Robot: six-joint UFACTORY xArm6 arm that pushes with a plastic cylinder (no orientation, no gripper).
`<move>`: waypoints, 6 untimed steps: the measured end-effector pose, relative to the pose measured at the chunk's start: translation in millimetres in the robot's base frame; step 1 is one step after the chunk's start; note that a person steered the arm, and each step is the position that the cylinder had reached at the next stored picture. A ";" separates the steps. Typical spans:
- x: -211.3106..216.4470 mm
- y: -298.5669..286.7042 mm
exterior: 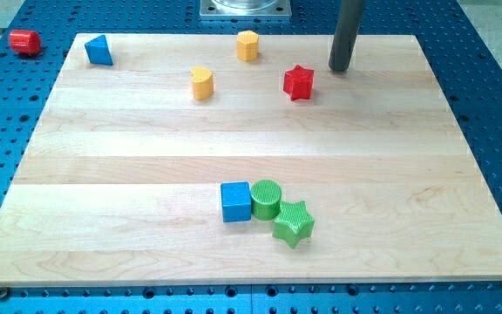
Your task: Move the green star slightly up
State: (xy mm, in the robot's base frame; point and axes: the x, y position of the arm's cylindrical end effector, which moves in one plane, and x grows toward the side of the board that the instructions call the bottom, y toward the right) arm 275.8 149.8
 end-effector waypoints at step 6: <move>340.9 -82.3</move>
